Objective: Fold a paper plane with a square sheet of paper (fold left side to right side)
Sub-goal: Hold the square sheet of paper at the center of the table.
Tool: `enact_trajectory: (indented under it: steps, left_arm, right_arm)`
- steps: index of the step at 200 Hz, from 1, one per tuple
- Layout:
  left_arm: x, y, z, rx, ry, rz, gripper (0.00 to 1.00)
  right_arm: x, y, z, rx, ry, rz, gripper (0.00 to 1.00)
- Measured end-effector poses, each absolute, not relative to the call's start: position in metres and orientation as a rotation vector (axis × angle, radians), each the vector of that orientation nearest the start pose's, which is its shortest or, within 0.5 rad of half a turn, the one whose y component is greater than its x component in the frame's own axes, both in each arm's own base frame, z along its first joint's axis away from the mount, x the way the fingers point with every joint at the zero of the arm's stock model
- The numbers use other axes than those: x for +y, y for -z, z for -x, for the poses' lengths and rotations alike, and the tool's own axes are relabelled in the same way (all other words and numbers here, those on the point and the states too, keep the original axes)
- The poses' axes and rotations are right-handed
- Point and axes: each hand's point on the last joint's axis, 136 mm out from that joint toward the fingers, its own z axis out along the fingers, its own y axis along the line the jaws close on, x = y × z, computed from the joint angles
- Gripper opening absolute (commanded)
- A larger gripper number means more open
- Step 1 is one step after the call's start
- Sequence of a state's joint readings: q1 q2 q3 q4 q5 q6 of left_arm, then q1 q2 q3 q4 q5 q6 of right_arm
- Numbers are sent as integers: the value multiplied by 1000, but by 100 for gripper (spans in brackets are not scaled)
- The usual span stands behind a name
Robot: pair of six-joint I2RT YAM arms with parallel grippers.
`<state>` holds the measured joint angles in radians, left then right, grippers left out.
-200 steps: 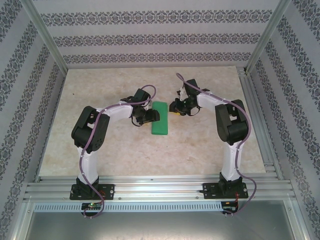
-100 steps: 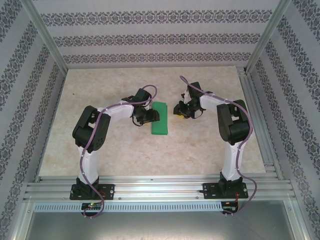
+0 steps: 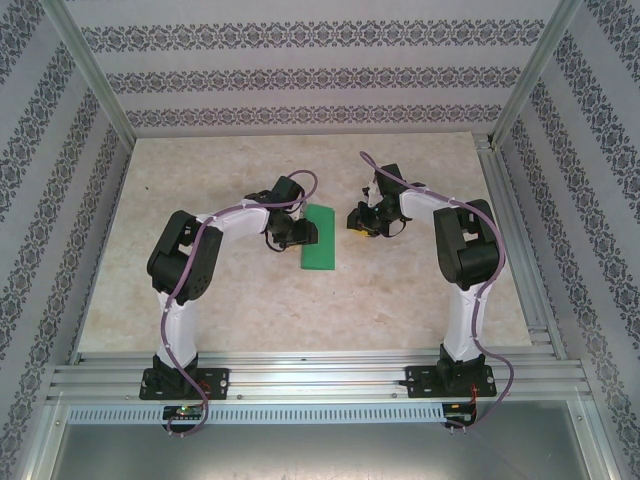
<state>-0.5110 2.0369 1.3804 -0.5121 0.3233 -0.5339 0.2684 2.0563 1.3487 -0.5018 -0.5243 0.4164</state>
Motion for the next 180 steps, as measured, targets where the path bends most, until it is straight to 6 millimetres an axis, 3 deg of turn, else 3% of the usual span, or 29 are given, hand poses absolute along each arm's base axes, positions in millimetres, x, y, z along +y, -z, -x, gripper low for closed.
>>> enact_trajectory:
  steps: [180]
  left_arm:
    - [-276, -28, -377, 2912, 634, -91, 51]
  right_arm:
    - [220, -29, -405, 2840, -912, -12, 27]
